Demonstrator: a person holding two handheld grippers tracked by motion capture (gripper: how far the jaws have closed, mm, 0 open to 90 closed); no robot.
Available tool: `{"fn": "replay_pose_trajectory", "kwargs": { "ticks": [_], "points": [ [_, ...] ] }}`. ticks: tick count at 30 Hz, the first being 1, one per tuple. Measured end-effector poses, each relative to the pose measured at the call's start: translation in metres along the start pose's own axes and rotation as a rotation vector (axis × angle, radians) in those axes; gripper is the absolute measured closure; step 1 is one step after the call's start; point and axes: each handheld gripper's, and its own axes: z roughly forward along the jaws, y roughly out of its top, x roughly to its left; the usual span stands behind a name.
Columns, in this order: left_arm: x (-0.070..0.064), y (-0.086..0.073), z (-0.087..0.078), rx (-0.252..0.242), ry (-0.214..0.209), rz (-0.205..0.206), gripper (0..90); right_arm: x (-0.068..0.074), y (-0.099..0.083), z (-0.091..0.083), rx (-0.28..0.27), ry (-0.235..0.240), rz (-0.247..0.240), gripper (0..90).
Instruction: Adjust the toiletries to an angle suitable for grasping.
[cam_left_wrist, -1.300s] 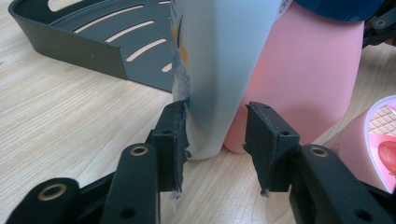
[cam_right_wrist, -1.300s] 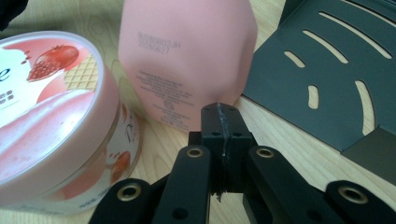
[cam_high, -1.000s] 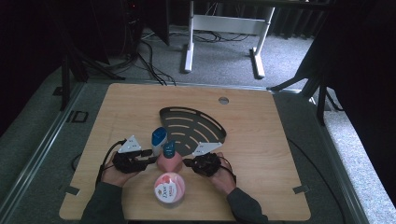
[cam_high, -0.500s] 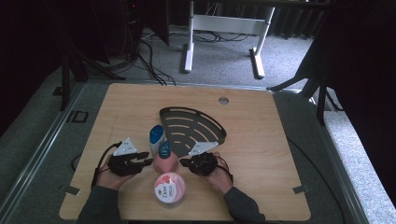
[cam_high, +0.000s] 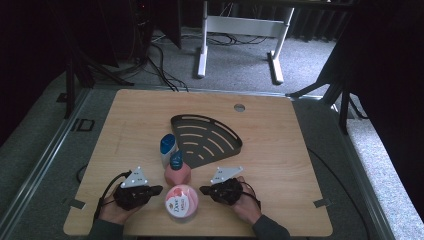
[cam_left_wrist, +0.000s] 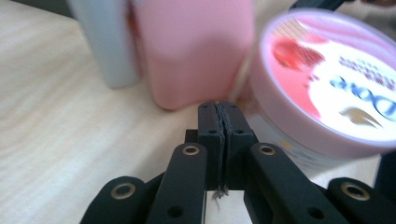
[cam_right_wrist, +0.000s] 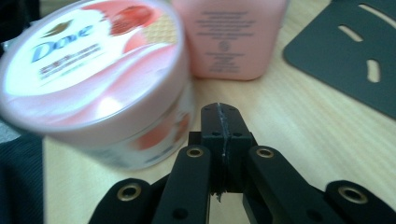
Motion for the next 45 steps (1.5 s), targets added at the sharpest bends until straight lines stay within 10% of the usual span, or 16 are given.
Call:
{"fn": "replay_pose_trajectory", "kwargs": {
  "ticks": [21, 45],
  "points": [
    [-0.026, -0.007, 0.007, 0.028, -0.065, 0.011, 89.7, 0.029, -0.017, -0.016, 0.026, 0.086, -0.017, 90.0],
    [-0.048, 0.040, 0.058, 0.029, -0.091, 0.026, 89.8, -0.022, -0.041, -0.052, 0.033, -0.042, 0.089, 90.0]
  ]
}}
